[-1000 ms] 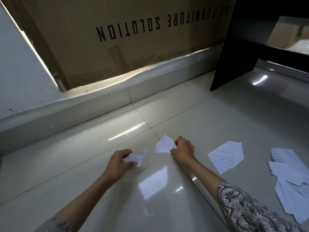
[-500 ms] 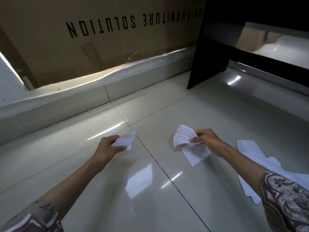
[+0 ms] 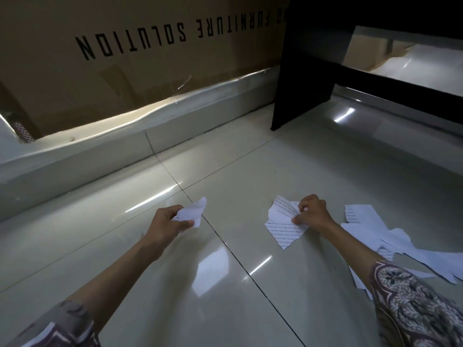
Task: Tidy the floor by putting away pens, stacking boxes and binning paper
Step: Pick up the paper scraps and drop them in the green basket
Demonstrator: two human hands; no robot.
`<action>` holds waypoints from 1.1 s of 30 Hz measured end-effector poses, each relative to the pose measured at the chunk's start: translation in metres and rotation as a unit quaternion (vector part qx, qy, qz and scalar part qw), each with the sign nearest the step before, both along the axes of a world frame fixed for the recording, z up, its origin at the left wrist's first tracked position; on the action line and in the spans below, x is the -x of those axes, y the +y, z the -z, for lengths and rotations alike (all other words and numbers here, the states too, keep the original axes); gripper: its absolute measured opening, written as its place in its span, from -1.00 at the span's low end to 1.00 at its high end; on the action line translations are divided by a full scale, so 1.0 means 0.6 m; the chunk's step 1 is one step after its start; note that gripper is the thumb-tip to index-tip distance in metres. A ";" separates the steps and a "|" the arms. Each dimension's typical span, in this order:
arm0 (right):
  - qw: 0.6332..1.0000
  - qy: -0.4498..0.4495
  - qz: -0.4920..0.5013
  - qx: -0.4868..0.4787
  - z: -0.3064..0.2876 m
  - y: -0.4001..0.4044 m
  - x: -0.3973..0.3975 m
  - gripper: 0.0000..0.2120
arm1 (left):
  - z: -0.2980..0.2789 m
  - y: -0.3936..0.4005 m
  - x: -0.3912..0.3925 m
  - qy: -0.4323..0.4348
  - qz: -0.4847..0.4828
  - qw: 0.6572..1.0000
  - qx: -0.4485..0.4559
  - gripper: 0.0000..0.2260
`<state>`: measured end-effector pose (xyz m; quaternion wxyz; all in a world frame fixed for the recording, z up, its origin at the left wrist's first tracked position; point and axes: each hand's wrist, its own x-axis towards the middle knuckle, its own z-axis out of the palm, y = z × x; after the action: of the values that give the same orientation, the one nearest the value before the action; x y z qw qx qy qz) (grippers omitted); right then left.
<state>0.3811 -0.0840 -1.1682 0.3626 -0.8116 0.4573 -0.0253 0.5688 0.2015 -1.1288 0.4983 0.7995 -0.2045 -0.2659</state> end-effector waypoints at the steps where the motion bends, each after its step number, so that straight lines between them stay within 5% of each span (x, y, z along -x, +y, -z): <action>1: 1.000 -0.003 0.000 -0.003 -0.001 0.000 0.001 -0.64 | -0.003 -0.001 0.001 0.000 -0.003 1.000 -0.002 -0.86; 6: 1.000 0.010 0.005 -0.019 -0.002 0.001 0.004 -0.59 | -0.023 -0.014 0.012 0.003 -0.014 1.000 -0.006 -0.92; 10: 1.000 0.019 0.006 -0.017 -0.015 -0.003 0.017 -0.89 | -0.058 -0.024 0.035 0.003 -0.012 1.000 -0.011 -0.88; 15: 1.000 0.010 -0.017 -0.008 -0.049 0.015 0.028 -0.81 | -0.108 -0.038 0.071 0.000 -0.003 1.000 -0.007 -0.88; 21: 0.994 -0.080 -0.065 0.040 -0.179 0.012 0.055 -0.91 | -0.180 -0.075 0.134 -0.003 0.019 1.000 0.000 -0.74; 29: 0.990 -0.092 -0.058 0.085 -0.338 -0.010 0.190 -0.49 | -0.254 -0.187 0.202 -0.047 0.090 0.995 0.007 -0.90; 33: 0.992 -0.070 -0.044 0.094 -0.417 -0.023 0.292 -0.72 | -0.300 -0.258 0.270 -0.059 0.153 0.985 0.046 -0.90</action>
<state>0.2059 -0.0981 -0.9183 0.3167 -0.8577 0.3901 -0.1093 0.4067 0.0467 -0.9487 0.4751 0.7494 -0.3649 -0.2820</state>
